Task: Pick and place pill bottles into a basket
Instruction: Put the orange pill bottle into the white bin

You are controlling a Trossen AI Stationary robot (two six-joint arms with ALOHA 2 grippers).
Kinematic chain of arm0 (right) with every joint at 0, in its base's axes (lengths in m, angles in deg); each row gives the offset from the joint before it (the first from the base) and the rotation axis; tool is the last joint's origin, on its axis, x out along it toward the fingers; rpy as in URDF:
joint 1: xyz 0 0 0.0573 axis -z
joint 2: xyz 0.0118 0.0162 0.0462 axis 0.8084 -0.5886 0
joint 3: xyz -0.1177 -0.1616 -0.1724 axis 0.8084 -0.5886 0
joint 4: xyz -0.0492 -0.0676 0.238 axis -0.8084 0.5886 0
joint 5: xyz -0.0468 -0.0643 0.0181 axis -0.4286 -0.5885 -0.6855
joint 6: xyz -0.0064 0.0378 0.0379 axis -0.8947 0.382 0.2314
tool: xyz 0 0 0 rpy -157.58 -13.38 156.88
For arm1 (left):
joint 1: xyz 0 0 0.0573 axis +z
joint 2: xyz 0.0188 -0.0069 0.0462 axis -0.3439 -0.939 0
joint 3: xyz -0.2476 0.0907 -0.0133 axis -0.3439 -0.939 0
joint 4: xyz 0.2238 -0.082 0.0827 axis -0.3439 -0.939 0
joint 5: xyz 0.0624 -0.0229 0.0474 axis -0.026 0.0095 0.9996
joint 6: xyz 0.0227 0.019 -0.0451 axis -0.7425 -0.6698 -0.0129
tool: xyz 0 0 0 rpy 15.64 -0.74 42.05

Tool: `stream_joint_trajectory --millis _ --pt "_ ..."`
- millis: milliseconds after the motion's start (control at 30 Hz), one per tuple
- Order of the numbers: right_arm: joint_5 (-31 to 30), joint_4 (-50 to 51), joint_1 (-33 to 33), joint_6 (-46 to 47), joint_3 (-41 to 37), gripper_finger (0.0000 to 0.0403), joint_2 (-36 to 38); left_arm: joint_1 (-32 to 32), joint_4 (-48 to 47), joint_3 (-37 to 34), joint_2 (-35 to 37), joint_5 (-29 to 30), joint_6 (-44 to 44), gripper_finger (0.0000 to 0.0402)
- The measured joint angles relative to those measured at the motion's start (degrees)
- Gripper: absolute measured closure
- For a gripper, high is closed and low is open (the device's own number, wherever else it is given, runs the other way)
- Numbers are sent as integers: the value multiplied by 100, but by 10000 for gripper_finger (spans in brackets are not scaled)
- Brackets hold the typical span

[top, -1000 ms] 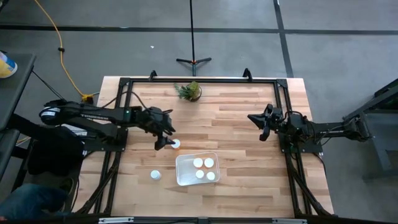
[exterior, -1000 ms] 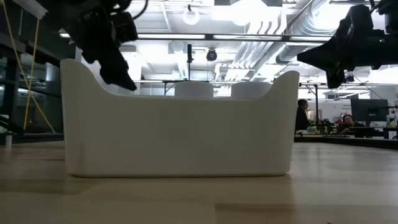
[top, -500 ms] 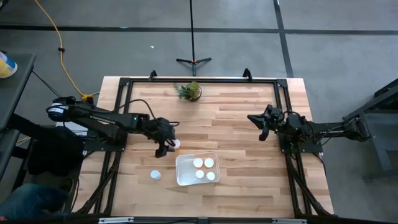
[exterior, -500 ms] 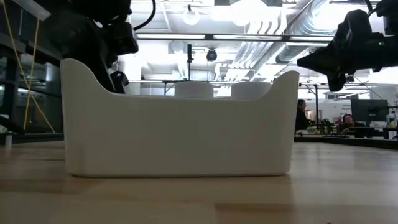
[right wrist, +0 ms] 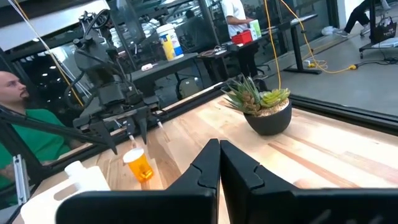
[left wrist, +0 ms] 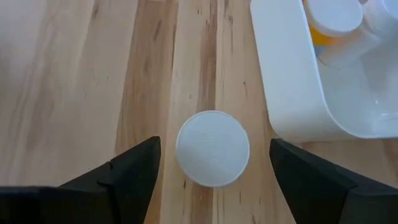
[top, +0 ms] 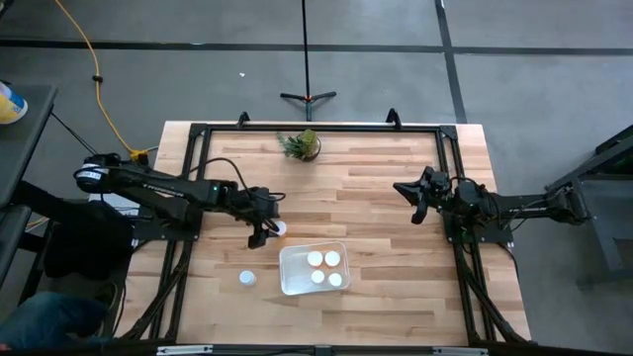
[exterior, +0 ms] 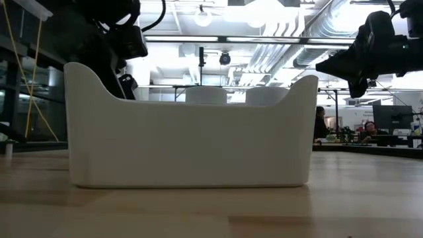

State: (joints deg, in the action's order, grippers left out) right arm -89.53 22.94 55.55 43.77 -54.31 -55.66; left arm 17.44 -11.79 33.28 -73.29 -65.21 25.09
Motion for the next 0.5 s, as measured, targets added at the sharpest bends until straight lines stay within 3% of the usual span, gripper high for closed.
stream_joint_trajectory --millis 500 --pt "-109 91 0 88 -2 400 -9 2 309 -2 -597 96 -602 66"
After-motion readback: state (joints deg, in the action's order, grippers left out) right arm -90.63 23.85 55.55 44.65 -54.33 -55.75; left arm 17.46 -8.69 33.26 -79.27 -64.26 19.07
